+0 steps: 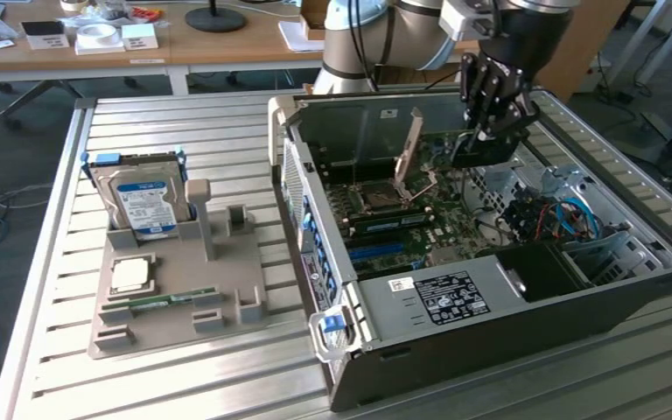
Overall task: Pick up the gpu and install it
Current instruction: 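Insert the gpu into the slot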
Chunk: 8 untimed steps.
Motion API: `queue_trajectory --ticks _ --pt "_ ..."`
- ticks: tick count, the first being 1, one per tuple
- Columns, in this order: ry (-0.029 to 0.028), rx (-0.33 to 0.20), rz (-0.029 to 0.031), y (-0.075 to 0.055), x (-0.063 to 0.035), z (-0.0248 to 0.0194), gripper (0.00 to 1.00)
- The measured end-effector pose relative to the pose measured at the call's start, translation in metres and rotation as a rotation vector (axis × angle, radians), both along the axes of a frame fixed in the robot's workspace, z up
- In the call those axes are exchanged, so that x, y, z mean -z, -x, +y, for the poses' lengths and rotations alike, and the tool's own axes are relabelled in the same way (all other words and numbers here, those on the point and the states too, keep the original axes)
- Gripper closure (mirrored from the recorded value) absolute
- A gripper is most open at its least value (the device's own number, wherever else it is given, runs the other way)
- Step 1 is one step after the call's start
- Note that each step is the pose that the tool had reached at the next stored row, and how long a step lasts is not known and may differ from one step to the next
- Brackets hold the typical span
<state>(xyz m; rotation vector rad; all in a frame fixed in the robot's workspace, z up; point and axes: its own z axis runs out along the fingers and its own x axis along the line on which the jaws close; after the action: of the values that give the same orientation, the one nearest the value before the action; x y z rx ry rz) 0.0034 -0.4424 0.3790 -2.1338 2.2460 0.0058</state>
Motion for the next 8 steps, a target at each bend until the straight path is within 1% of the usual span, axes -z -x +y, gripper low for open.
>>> queue_trajectory --ticks 8 --pt "-0.0001 0.0 -0.0028 0.01 0.0052 -0.0011 0.73"
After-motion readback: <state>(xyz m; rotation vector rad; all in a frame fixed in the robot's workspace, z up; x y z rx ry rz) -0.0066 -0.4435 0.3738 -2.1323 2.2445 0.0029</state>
